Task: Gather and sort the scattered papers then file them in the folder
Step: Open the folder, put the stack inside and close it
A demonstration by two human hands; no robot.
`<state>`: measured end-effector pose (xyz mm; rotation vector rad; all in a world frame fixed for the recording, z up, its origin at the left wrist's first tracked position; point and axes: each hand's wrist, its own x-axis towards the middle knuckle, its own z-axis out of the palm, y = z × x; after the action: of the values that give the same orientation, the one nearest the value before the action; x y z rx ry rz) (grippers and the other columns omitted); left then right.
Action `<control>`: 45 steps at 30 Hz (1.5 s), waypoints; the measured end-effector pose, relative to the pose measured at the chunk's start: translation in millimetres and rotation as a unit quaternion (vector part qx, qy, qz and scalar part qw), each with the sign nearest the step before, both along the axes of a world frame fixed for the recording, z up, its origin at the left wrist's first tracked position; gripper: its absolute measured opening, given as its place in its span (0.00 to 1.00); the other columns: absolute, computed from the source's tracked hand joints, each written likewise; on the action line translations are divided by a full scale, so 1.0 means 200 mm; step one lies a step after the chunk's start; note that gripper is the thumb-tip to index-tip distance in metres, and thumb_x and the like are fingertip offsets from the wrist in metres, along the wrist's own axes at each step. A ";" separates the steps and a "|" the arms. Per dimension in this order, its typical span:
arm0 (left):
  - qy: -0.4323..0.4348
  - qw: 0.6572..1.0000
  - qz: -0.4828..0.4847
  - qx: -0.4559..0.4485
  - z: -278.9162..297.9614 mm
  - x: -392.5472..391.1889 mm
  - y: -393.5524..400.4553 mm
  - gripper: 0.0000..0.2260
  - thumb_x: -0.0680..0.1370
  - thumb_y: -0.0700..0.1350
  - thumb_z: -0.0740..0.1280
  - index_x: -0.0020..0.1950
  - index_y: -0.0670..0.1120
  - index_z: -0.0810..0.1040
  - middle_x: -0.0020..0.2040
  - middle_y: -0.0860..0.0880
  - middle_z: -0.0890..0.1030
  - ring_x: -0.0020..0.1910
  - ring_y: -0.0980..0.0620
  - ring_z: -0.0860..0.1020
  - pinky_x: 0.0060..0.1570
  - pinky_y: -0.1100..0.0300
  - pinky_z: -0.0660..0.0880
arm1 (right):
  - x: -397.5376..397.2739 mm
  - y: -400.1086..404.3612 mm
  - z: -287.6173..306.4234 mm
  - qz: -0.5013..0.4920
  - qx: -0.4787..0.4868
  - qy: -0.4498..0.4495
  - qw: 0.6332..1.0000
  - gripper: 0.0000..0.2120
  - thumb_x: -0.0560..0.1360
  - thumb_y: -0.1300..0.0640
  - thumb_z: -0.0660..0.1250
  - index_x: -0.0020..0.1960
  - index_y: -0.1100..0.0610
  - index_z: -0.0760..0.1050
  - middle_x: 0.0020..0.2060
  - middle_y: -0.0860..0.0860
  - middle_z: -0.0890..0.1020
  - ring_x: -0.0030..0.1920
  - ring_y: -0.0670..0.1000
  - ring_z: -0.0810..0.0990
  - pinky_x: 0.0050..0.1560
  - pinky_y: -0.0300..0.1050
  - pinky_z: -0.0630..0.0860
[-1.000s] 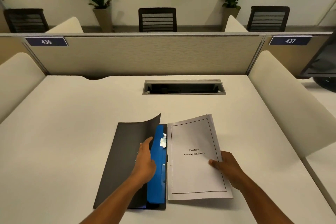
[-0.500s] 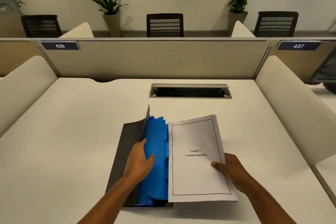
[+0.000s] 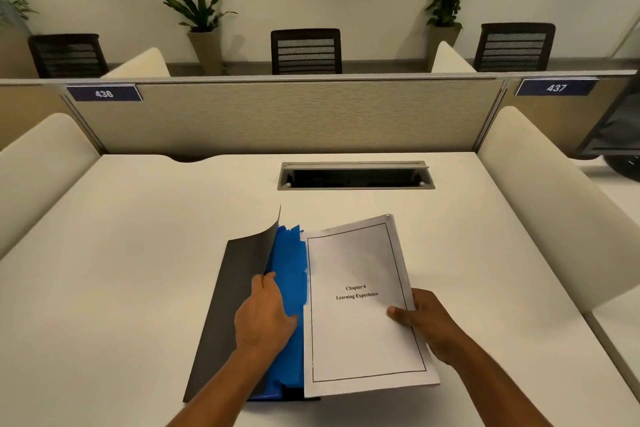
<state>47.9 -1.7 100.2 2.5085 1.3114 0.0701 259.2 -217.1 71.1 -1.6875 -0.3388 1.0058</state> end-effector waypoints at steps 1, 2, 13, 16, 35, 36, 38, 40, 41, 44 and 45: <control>0.002 1.000 0.000 0.009 0.00 0.00 0.00 0.39 0.69 0.58 0.75 0.74 0.49 0.61 0.68 0.52 0.67 0.49 0.53 0.80 0.47 0.61 0.79 | 0.01 0.00 0.00 -0.002 -0.002 -0.001 1.000 0.14 0.76 0.65 0.73 0.61 0.61 0.80 0.51 0.56 0.87 0.52 0.59 0.87 0.59 0.62 0.81; 0.002 1.000 0.000 0.016 0.00 -0.01 0.01 0.37 0.70 0.57 0.74 0.74 0.48 0.61 0.68 0.52 0.68 0.48 0.53 0.80 0.46 0.62 0.79 | 0.01 -0.01 0.00 -0.003 -0.004 0.000 1.000 0.14 0.75 0.65 0.73 0.61 0.61 0.80 0.51 0.56 0.87 0.52 0.60 0.87 0.58 0.63 0.81; 0.053 0.998 0.034 -0.011 0.14 0.02 0.05 0.52 0.52 0.78 0.69 0.67 0.49 0.65 0.63 0.51 0.69 0.45 0.54 0.78 0.37 0.61 0.77 | 0.03 -0.01 -0.01 0.020 -0.040 -0.057 0.997 0.12 0.76 0.63 0.73 0.59 0.57 0.82 0.49 0.51 0.88 0.49 0.54 0.87 0.56 0.60 0.82; 0.101 0.994 0.029 0.017 0.17 0.05 0.05 0.54 0.50 0.82 0.64 0.65 0.47 0.65 0.61 0.49 0.70 0.38 0.55 0.76 0.29 0.63 0.72 | 0.03 0.00 0.01 0.029 -0.029 -0.042 0.998 0.12 0.76 0.63 0.73 0.59 0.58 0.82 0.49 0.52 0.88 0.50 0.55 0.88 0.56 0.59 0.83; -0.090 0.992 0.023 -0.086 0.09 0.01 0.10 0.30 0.77 0.34 0.65 0.77 0.47 0.58 0.69 0.48 0.67 0.45 0.53 0.76 0.45 0.59 0.79 | 0.09 0.02 0.08 -0.031 0.001 0.000 1.000 0.12 0.76 0.65 0.73 0.59 0.60 0.81 0.51 0.55 0.88 0.50 0.57 0.87 0.54 0.57 0.83; -0.100 0.991 0.016 -0.088 0.09 0.01 0.10 0.32 0.77 0.33 0.64 0.77 0.49 0.57 0.67 0.49 0.67 0.42 0.54 0.76 0.40 0.60 0.79 | 0.10 0.03 0.09 -0.040 0.009 0.004 0.999 0.12 0.76 0.65 0.73 0.59 0.60 0.81 0.51 0.55 0.88 0.50 0.57 0.88 0.53 0.55 0.84; -0.127 0.988 -0.006 -0.091 0.08 0.00 0.10 0.36 0.77 0.32 0.63 0.78 0.56 0.52 0.61 0.52 0.68 0.36 0.52 0.77 0.30 0.62 0.75 | 0.11 0.05 0.12 -0.045 0.022 0.011 0.999 0.12 0.75 0.65 0.73 0.59 0.60 0.81 0.50 0.54 0.88 0.49 0.57 0.88 0.48 0.50 0.85; -0.144 0.985 -0.034 -0.090 0.07 -0.02 0.10 0.39 0.76 0.32 0.61 0.77 0.63 0.50 0.58 0.56 0.67 0.33 0.50 0.77 0.27 0.63 0.73 | 0.11 0.08 0.15 -0.030 0.023 0.006 0.999 0.13 0.75 0.64 0.73 0.59 0.60 0.81 0.50 0.53 0.88 0.49 0.56 0.88 0.46 0.48 0.85; -0.143 0.985 -0.049 -0.085 0.07 -0.02 0.10 0.38 0.76 0.31 0.61 0.76 0.63 0.53 0.59 0.57 0.67 0.33 0.51 0.77 0.27 0.63 0.74 | 0.11 0.10 0.16 -0.018 0.018 0.002 1.000 0.13 0.75 0.64 0.74 0.59 0.59 0.81 0.50 0.53 0.88 0.49 0.56 0.88 0.48 0.49 0.84; -0.127 0.988 -0.066 -0.064 0.06 -0.01 0.10 0.29 0.77 0.33 0.63 0.73 0.55 0.65 0.70 0.52 0.69 0.51 0.54 0.79 0.48 0.63 0.79 | 0.10 0.15 0.18 0.017 -0.014 -0.023 0.999 0.13 0.75 0.63 0.75 0.59 0.60 0.82 0.50 0.54 0.88 0.50 0.56 0.87 0.55 0.55 0.83; -0.126 0.988 -0.054 -0.070 0.05 -0.01 0.10 0.26 0.78 0.34 0.64 0.73 0.52 0.67 0.72 0.50 0.69 0.58 0.52 0.78 0.55 0.61 0.78 | 0.10 0.17 0.18 0.023 -0.029 -0.033 0.999 0.13 0.74 0.63 0.75 0.58 0.60 0.82 0.50 0.54 0.88 0.50 0.56 0.87 0.56 0.57 0.83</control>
<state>46.7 19.2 110.9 2.3551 1.0426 0.2531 278.6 -183.4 107.4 -1.7755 -0.3963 1.0044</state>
